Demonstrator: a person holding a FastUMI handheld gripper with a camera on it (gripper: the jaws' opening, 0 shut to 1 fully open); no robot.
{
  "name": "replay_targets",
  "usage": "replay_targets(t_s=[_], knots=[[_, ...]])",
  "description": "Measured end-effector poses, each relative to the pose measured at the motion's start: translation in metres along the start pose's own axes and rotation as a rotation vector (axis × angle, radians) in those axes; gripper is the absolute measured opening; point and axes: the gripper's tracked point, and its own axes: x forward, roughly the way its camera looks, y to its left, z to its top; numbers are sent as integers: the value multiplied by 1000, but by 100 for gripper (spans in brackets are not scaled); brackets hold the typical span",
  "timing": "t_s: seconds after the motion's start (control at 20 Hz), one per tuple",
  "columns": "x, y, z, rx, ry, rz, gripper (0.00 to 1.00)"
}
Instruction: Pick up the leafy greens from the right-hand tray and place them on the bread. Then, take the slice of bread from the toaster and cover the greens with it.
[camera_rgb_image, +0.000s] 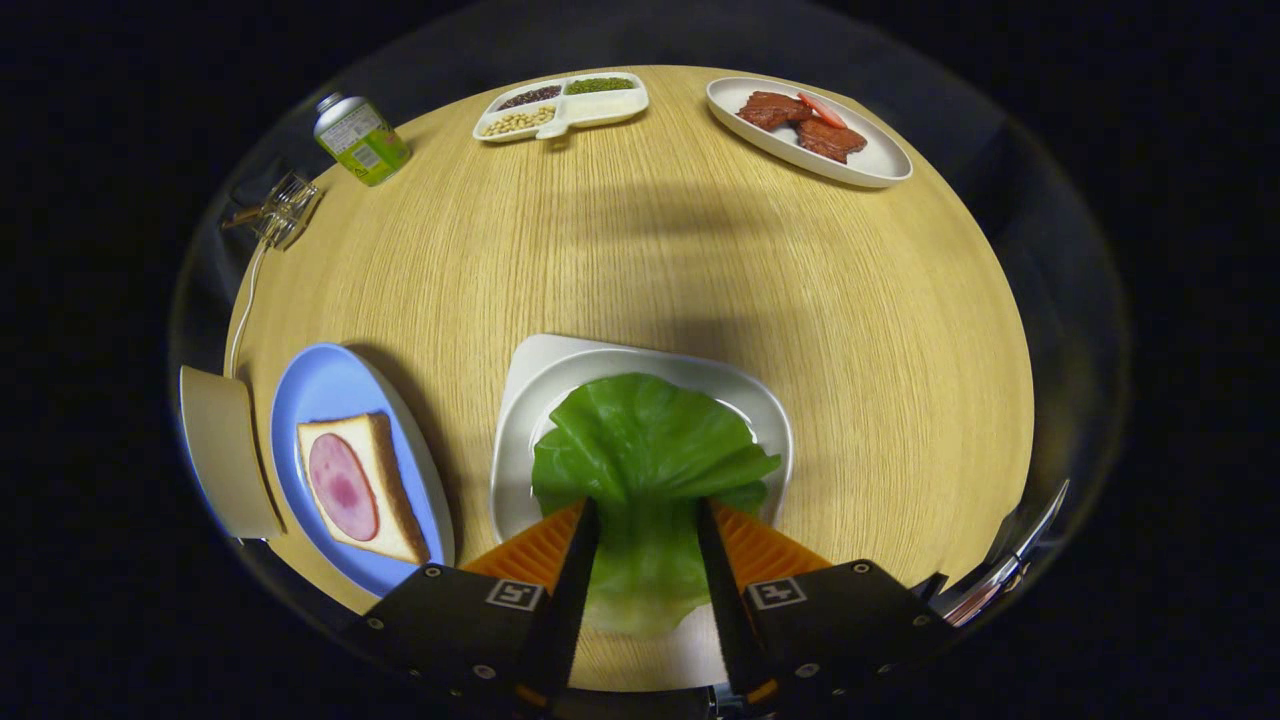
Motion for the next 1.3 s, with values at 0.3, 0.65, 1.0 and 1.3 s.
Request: replay_targets(t_s=[0.3,0.65,1.0,1.3], knots=[[-1,-3,1,28,-31,-6,9],[-32,14,6,67,-77,73,3],[-72,61,16,44,-128,172,3],[-87,111,18,1,-139,243,3]])
